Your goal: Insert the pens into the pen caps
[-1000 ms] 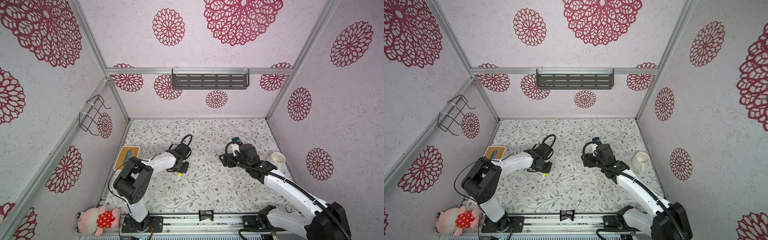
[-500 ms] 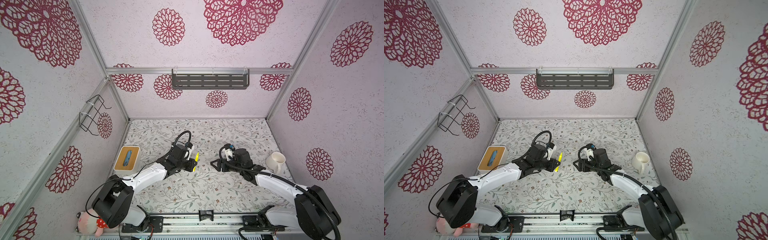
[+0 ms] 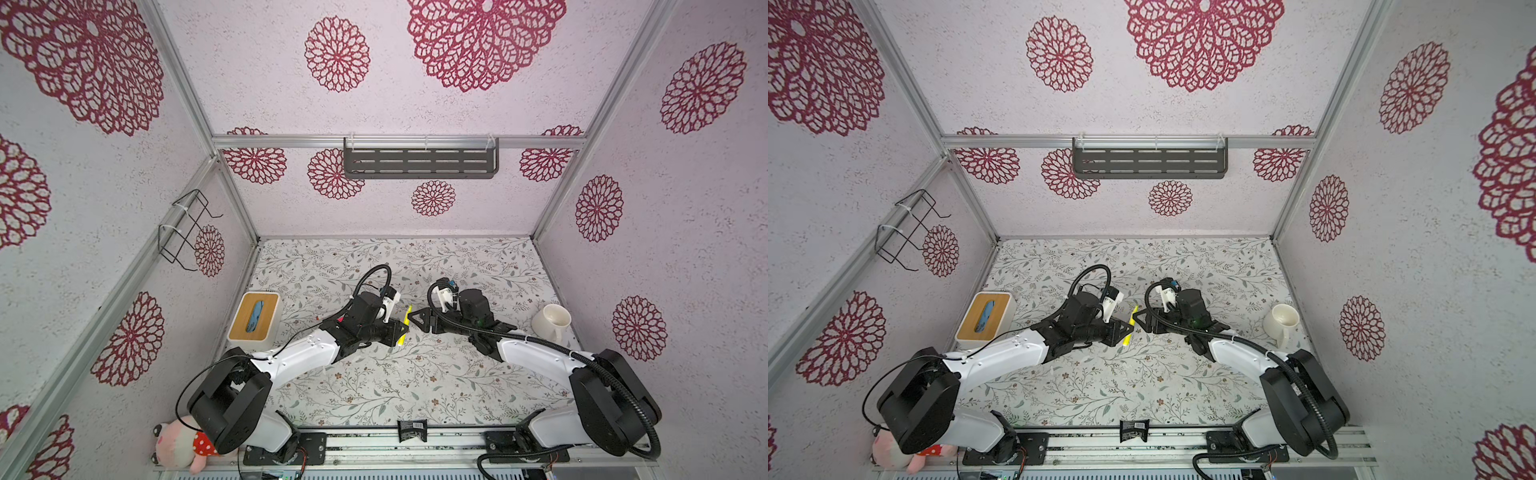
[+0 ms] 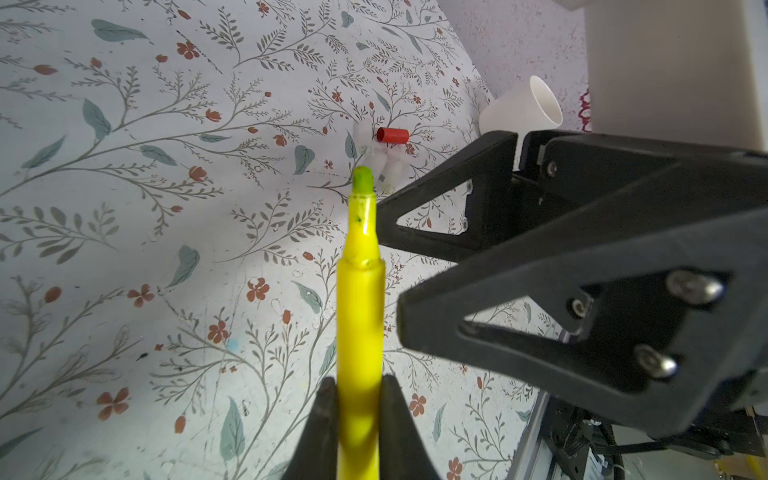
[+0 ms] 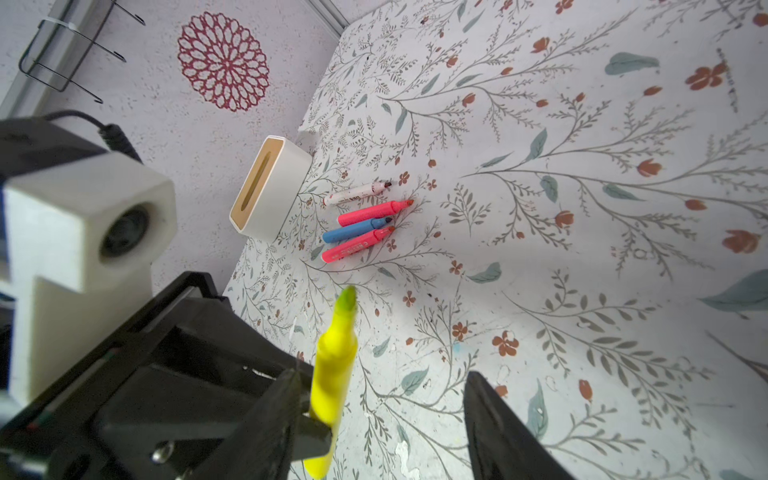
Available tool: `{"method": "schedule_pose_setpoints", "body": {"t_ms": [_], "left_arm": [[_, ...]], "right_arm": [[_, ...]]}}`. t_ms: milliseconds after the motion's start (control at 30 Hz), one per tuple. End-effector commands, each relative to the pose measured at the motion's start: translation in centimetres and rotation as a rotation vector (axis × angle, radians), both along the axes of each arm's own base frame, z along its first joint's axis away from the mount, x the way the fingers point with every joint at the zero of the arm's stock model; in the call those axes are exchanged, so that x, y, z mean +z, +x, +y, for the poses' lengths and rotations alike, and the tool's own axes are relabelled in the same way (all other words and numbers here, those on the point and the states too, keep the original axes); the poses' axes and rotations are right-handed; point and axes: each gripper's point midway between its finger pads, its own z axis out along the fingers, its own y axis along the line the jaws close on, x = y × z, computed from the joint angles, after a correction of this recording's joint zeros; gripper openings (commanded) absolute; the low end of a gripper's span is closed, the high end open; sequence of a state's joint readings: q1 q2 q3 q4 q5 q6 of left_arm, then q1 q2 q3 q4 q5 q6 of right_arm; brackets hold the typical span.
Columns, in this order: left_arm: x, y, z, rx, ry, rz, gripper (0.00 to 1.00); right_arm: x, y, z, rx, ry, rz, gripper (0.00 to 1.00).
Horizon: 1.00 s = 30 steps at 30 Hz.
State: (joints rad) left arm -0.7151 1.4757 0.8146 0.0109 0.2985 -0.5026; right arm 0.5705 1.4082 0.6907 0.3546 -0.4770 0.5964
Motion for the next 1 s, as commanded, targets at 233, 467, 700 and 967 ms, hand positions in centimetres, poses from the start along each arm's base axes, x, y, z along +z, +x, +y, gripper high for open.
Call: {"method": "schedule_pose_setpoints", "body": {"t_ms": [233, 467, 700, 967], "left_arm": [[1.7, 0.2, -1.5, -0.023, -0.041, -0.038, 0.13], [1.6, 0.1, -1.5, -0.024, -0.039, -0.036, 0.13], [1.3, 0.0, -1.4, -0.025, -0.032, -0.028, 0.23], [0.8, -0.2, -1.6, -0.036, -0.028, -0.007, 0.35]], "right_arm": [[2.5, 0.0, 2.6, 0.058, 0.101, -0.035, 0.54], [2.4, -0.2, 3.1, 0.068, 0.113, -0.028, 0.26], [2.6, -0.3, 2.9, 0.052, 0.115, -0.032, 0.04], [3.8, -0.2, 2.7, 0.034, 0.144, -0.054, 0.04]]}}
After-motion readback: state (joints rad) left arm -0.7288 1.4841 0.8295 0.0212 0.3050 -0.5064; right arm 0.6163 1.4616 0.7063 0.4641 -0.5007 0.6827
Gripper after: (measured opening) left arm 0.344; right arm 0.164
